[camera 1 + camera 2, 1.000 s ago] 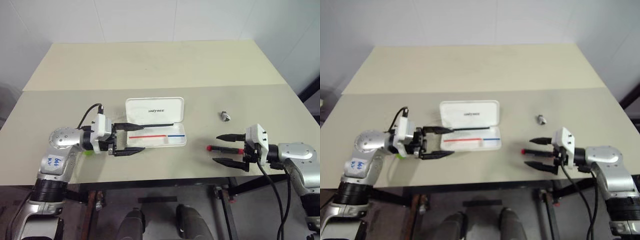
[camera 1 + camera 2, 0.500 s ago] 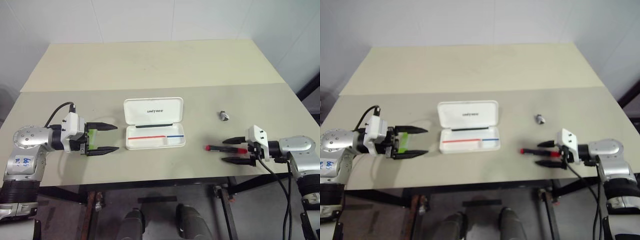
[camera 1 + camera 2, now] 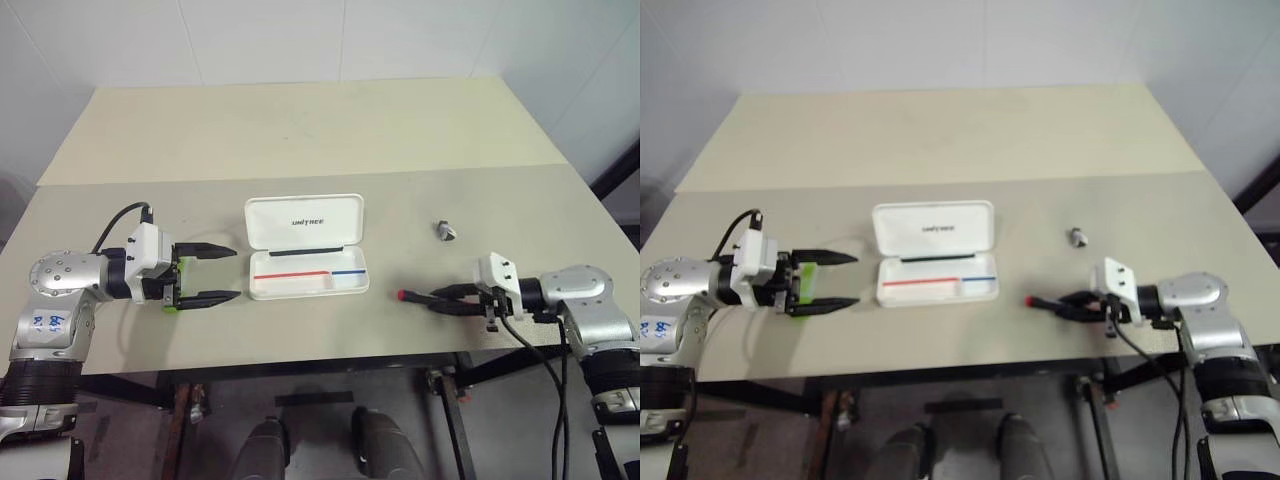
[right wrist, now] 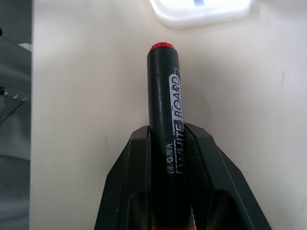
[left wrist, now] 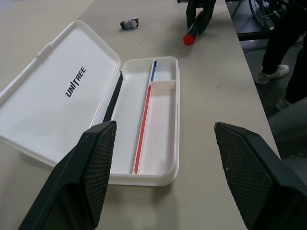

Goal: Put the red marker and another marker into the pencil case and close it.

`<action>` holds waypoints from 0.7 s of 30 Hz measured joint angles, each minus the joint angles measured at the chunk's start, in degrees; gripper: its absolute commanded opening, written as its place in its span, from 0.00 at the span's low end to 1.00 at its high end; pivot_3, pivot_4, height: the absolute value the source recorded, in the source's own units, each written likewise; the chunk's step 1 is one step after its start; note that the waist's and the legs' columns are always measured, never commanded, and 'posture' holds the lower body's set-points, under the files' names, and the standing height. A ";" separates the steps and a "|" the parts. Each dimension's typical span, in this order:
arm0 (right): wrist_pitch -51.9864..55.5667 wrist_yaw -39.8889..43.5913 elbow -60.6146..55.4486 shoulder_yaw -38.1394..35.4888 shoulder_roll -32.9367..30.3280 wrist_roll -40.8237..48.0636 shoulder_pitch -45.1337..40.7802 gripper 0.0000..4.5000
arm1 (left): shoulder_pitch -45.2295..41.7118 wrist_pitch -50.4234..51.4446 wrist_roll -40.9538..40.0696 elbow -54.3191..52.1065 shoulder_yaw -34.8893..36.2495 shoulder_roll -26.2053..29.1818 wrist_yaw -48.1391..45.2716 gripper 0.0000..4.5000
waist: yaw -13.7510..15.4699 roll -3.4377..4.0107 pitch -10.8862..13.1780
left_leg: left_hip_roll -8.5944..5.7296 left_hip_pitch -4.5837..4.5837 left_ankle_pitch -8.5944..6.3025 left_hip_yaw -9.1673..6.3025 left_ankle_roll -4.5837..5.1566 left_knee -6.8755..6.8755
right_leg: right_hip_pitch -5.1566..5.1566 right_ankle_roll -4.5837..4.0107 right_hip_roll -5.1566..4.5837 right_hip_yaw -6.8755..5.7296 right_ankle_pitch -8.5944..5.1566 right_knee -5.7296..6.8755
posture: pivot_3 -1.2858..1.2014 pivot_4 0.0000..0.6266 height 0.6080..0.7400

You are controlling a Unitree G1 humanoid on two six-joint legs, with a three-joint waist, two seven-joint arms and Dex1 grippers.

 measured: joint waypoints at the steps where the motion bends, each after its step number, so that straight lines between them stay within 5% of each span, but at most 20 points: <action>1: 0.81 -0.06 -1.93 0.00 0.05 0.45 -0.23 0.13 | 0.00 0.00 0.04 0.00 0.00 0.00 0.02 0.77 | 0.00 0.00 0.00 | 0.00 0.00 0.00 0.00 0.00 0.00 | 0.00 0.00 0.00 0.00 0.00 0.00 | 0.52 0.24 1.00; 11: 8.89 -3.61 -13.07 4.04 8.03 2.94 -11.11 0.13 | 0.72 -0.77 0.71 0.14 0.50 0.51 0.12 0.77 | -0.03 0.02 0.01 | 0.05 -0.03 -0.02 -0.05 -0.05 -0.03 | -0.08 -0.05 0.01 -0.04 -0.03 0.02 | 0.52 0.24 1.00; 21: 0.17 -11.42 2.90 13.42 21.93 -8.01 -21.39 0.13 | 2.33 -3.41 1.96 4.59 1.85 1.75 1.05 0.77 | -0.05 0.03 0.02 | 0.04 -0.11 -0.03 -0.04 -0.07 -0.11 | -0.20 -0.08 0.01 -0.09 -0.05 0.04 | 0.52 0.24 1.00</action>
